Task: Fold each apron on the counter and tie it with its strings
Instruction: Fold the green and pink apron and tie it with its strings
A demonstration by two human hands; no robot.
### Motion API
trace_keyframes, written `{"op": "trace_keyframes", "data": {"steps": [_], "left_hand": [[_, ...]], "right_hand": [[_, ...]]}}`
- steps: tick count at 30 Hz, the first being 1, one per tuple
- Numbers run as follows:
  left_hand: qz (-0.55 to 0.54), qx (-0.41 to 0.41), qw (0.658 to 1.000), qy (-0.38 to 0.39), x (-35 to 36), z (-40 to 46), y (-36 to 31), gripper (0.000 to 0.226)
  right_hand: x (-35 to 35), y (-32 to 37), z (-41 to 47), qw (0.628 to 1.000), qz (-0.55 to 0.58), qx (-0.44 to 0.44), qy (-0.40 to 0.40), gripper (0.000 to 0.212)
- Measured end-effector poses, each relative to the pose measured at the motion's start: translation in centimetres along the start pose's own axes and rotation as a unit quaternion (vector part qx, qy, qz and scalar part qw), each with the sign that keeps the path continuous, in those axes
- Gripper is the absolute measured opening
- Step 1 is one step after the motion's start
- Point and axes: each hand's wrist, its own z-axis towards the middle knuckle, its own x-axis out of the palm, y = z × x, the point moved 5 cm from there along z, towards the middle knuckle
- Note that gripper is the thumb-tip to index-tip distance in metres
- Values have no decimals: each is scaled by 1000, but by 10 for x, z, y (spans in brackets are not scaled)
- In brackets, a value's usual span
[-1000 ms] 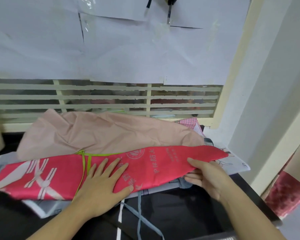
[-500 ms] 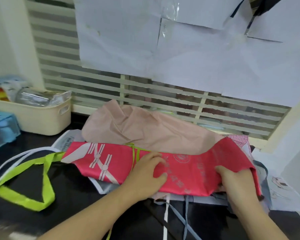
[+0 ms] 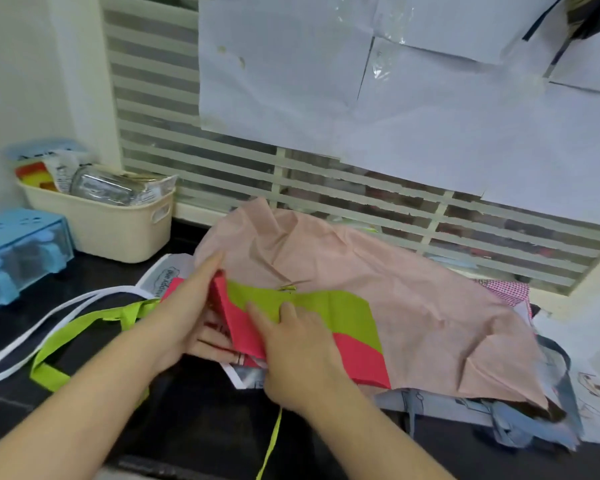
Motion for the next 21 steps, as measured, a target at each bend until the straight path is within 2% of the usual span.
{"op": "trace_keyframes", "data": {"steps": [2, 4, 5, 10, 16, 18, 21], "left_hand": [[43, -27, 999, 3, -20, -2, 10, 64], [114, -6, 993, -27, -33, 0, 19, 32], [151, 7, 987, -50, -36, 5, 20, 25], [179, 32, 978, -99, -56, 14, 11, 29], [217, 41, 971, -94, -70, 13, 3, 24], [276, 72, 950, -127, -76, 12, 1, 16], [432, 119, 876, -178, -80, 8, -7, 9]], "right_hand": [[13, 5, -8, 1000, -23, -14, 6, 102], [13, -1, -14, 1000, -22, -2, -16, 93], [13, -5, -16, 1000, -12, 1, -27, 85], [-3, -50, -38, 994, 41, 80, -58, 59], [4, -100, -58, 987, 33, 150, -45, 63], [10, -105, -62, 987, 16, 156, -20, 66], [15, -111, -68, 986, -5, 167, -12, 65]]}}
